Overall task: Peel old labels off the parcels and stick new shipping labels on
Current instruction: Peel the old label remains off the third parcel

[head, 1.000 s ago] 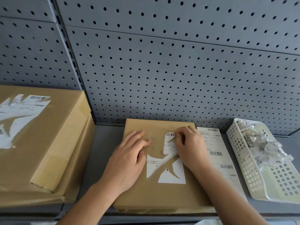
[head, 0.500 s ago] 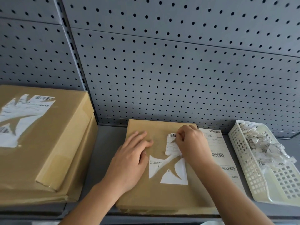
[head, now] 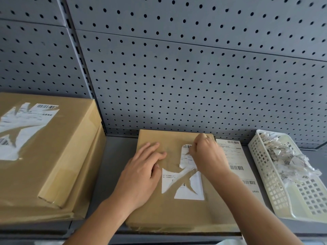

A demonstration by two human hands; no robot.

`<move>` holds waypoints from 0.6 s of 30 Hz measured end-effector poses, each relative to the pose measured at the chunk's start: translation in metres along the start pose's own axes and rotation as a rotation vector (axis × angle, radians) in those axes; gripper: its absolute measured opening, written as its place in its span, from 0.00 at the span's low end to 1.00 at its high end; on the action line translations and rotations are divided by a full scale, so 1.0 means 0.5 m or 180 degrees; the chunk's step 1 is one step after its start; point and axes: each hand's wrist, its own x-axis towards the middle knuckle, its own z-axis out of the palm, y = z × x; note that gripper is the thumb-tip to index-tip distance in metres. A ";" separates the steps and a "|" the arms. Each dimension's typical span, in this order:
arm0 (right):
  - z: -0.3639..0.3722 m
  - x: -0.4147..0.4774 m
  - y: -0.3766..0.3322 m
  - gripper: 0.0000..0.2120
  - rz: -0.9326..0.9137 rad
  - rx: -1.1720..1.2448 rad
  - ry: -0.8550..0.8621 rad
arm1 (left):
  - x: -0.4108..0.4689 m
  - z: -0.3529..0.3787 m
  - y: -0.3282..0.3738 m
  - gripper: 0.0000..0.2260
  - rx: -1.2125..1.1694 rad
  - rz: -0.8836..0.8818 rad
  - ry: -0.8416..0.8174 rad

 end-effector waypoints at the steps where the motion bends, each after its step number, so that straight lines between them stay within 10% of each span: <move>1: -0.001 0.000 0.003 0.05 -0.0038 0.0056 0.0006 | 0.000 0.000 0.000 0.17 0.0006 0.0001 -0.0004; 18: -0.005 0.005 -0.013 0.02 0.0149 -0.0412 -0.0139 | 0.000 -0.001 0.004 0.17 -0.0017 -0.0049 -0.0013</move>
